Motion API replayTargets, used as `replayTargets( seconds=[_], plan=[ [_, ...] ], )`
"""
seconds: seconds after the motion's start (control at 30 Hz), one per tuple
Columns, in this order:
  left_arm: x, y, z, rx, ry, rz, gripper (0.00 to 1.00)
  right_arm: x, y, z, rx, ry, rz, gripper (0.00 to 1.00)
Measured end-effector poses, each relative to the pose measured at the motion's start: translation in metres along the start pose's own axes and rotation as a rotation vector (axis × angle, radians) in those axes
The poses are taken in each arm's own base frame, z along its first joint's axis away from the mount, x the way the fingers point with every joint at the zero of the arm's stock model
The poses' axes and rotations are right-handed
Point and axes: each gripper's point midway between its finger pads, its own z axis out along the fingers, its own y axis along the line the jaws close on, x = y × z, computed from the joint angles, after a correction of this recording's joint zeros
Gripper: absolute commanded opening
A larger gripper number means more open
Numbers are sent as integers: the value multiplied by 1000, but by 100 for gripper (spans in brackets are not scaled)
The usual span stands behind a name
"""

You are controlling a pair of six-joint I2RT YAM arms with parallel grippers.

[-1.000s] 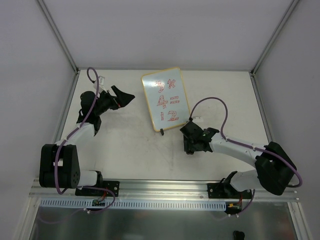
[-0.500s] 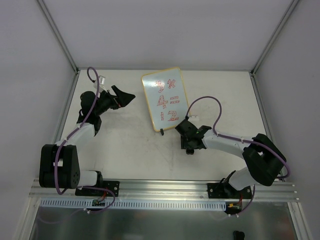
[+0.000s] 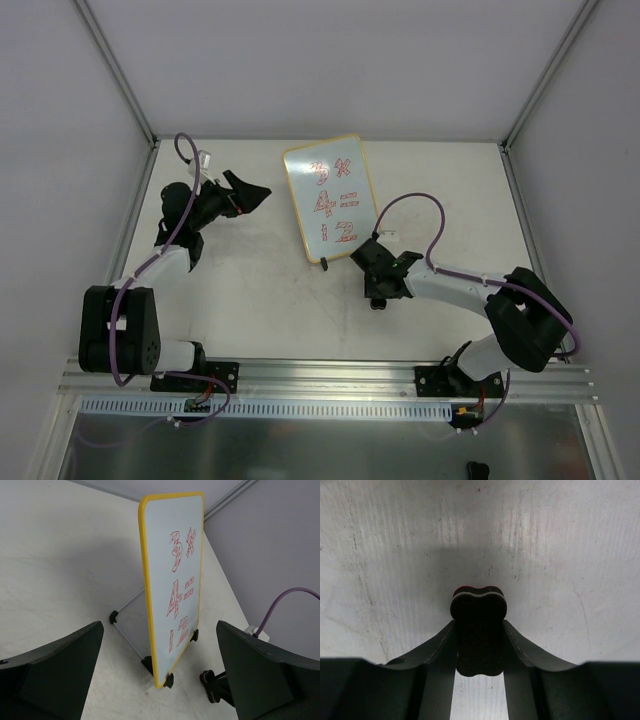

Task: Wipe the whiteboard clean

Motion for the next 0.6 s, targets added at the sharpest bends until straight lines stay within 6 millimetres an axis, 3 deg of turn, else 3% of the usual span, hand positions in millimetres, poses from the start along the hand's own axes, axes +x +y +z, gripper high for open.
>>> replayTargets(
  seconds=[0.17, 0.2, 0.23, 0.47, 0.6],
  plan=[
    [6, 3, 4, 4, 11, -3, 98, 0, 0, 1, 1, -1, 4, 27],
    [8, 3, 5, 7, 15, -4, 98, 0, 0, 1, 1, -2, 4, 9],
    [8, 3, 5, 11, 17, -3, 98, 0, 0, 0, 0, -2, 5, 0],
    [17, 4, 11, 44, 43, 8, 97, -1, 0, -3, -12, -9, -11, 0],
    [26, 7, 17, 61, 65, 4, 96, -13, 1, -16, -51, -58, -18, 0]
  ],
)
